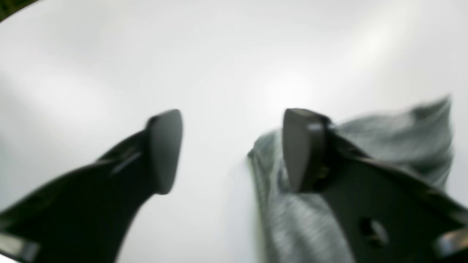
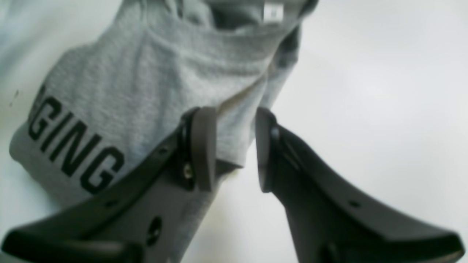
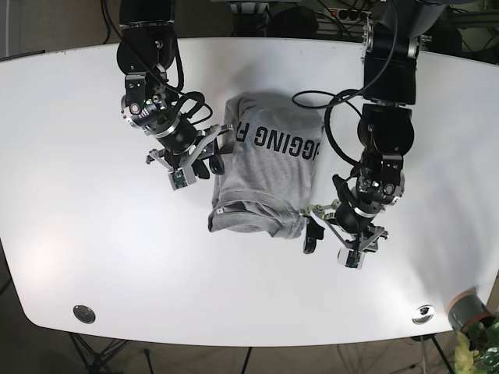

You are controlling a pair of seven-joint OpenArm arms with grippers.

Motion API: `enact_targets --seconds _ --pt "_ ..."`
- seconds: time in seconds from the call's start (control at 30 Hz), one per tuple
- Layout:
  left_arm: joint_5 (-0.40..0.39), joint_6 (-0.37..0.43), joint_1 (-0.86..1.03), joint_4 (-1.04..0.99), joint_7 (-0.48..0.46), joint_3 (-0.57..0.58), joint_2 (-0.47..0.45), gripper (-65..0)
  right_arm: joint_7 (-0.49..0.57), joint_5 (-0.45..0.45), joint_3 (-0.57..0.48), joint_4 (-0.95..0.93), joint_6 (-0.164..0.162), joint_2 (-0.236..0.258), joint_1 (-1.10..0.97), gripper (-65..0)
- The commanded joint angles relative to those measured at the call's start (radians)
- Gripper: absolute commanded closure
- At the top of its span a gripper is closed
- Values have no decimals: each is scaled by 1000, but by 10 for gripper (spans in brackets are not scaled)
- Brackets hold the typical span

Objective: Fold the T-shirt properly
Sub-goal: 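Release with the right gripper and grasp the bundle with the left gripper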

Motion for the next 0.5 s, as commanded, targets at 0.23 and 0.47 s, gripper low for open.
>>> enact_targets --seconds 0.23,0.47 --pt "136 322 85 155 -91 250 49 -562 19 11 150 14 10 0 15 -173" --pt "254 336 163 153 -173 418 50 -561 19 11 265 20 12 -1 17 -173"
